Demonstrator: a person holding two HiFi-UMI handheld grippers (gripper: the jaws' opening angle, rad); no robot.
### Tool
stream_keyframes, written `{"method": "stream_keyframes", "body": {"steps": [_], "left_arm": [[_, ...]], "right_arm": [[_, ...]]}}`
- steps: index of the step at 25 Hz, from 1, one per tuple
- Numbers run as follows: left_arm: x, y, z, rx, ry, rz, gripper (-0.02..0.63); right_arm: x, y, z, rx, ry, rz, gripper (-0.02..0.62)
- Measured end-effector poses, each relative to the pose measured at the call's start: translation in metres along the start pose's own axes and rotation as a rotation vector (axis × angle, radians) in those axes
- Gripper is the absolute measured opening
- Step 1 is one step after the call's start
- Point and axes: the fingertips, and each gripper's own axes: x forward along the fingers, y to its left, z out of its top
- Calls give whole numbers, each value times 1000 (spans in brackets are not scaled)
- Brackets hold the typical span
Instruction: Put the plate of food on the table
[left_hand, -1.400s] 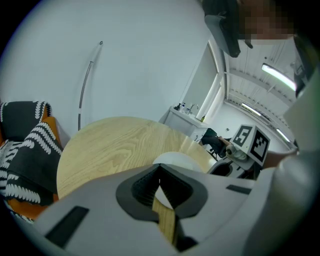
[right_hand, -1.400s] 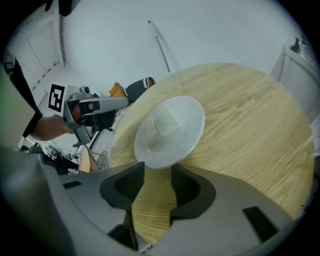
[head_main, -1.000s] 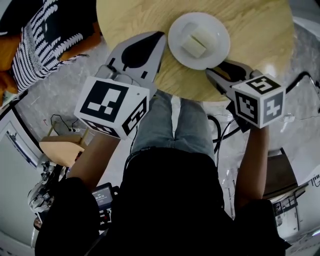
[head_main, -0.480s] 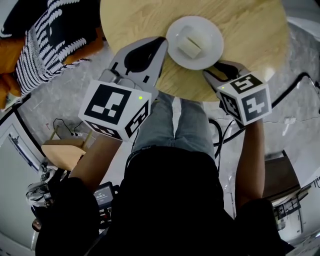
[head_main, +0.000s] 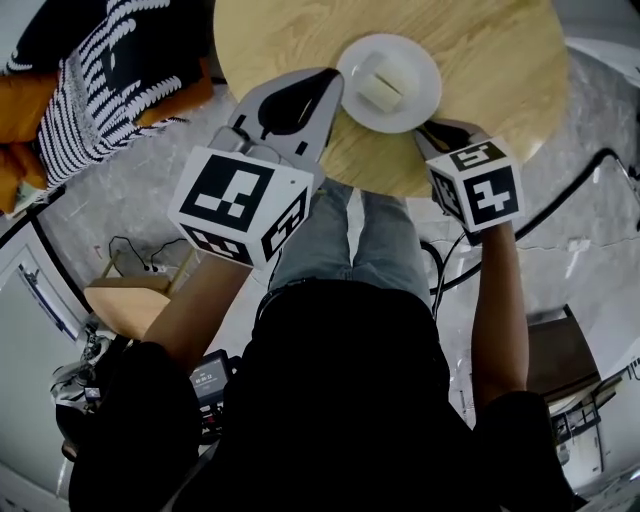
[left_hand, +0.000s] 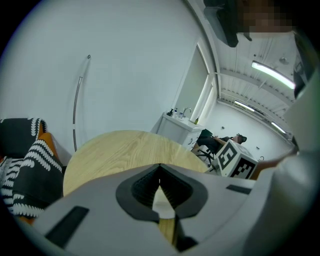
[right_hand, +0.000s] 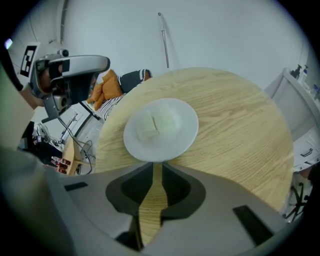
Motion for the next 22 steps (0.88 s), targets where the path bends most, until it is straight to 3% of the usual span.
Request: {"method": "stream_keyframes", "body": {"steps": [3,8,15,22], "left_arm": [[-4,-4,10,12,-10,-4,8],[-13,-2,25,25,-28,6,8],[-25,-5,33,27,-49,18,8],[-55,-11,60,35,-77,53,8]], "right_arm": [[0,-8,0,-14,16,-56,14],[4,-10,2,-48,32,-105,14],[17,-9,-2,-198,82,-163,14],[3,-7,-13,-140,188,-161,14]]}}
